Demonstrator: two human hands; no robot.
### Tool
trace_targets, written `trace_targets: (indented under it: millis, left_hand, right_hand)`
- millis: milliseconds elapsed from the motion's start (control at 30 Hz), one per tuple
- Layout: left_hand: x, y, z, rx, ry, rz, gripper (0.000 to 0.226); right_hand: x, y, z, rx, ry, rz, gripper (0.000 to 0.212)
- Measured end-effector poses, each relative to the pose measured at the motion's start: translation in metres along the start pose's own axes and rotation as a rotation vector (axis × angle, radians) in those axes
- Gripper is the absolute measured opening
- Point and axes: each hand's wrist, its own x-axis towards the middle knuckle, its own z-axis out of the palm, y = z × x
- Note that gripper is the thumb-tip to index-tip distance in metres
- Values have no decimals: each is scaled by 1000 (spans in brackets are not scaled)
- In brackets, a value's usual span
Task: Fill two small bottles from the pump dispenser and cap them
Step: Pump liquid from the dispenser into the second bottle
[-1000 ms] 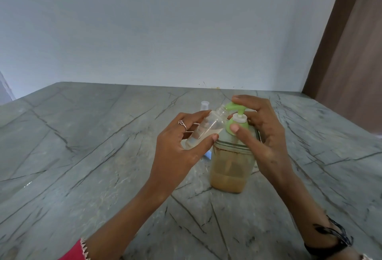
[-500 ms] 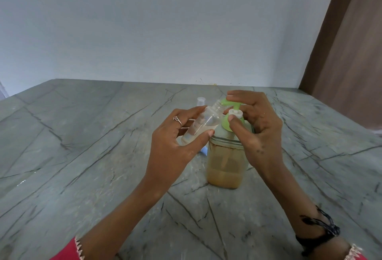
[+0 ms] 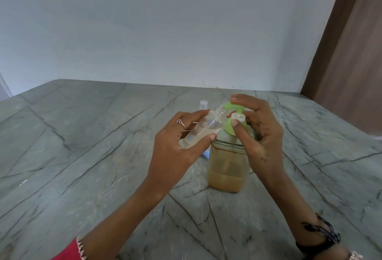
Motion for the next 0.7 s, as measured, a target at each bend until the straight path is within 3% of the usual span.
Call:
trace_targets:
  millis: [200,700]
  left_hand:
    - [-1,-2,0,-6,5,-11,43]
    - [-1,0,0,27,8,3,45]
  right_hand:
    - [-4,1,2,-58,-24,-37,39]
    - [1,1,5,-137,68,-97,28]
